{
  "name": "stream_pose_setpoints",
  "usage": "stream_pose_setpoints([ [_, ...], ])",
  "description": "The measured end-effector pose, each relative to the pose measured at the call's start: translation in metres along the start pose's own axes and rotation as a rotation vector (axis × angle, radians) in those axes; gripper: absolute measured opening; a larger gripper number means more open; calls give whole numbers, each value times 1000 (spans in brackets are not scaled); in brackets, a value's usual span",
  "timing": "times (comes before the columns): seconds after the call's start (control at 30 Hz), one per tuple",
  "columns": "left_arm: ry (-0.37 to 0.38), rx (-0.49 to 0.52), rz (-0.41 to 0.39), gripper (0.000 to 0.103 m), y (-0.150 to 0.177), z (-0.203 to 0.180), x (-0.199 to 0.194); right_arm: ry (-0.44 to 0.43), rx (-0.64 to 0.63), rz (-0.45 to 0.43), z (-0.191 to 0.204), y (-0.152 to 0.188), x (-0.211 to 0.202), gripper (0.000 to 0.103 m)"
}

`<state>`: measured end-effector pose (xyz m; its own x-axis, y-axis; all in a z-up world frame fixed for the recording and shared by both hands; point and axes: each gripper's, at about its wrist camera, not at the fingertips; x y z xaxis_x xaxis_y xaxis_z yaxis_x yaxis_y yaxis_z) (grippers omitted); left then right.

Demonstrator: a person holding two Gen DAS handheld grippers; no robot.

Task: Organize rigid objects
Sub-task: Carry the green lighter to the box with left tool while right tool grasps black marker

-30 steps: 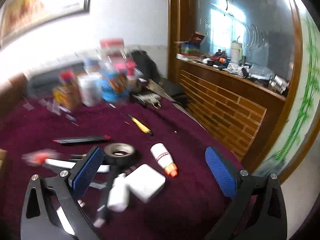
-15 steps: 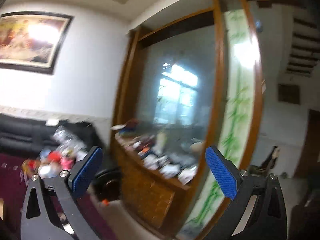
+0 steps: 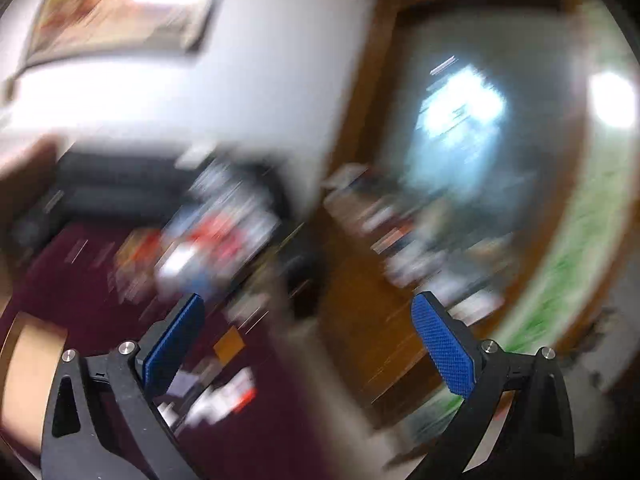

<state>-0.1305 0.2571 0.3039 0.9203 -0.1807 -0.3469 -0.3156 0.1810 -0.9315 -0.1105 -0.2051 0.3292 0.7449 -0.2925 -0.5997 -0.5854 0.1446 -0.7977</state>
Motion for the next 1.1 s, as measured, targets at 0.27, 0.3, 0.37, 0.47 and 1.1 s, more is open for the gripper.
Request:
stream_pose_setpoints([
  [0.27, 306, -16, 176, 17, 82, -106, 58, -240, 48, 479, 74, 169, 230, 70],
  [0.3, 319, -19, 197, 17, 88, -114, 64, -249, 26, 489, 77, 175, 236, 66],
  [0.37, 318, -17, 239, 17, 98, -130, 80, -242, -73, 461, 97, 179, 249, 65],
  [0.47, 287, -18, 298, 17, 115, -140, 100, -240, -206, 422, 122, 176, 260, 65],
  [1.1, 198, -85, 425, 17, 155, -109, 129, -281, -256, 549, 148, 171, 293, 16],
])
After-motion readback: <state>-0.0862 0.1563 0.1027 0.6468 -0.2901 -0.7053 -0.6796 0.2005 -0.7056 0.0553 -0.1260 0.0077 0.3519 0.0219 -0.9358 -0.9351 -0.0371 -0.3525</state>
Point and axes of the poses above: each gripper's, at about its wrist camera, not at the fingertips, and x roughly the way its jaws point, z to its left, y to its underside, and after that the axes turned 10 degrees about x, right-handed
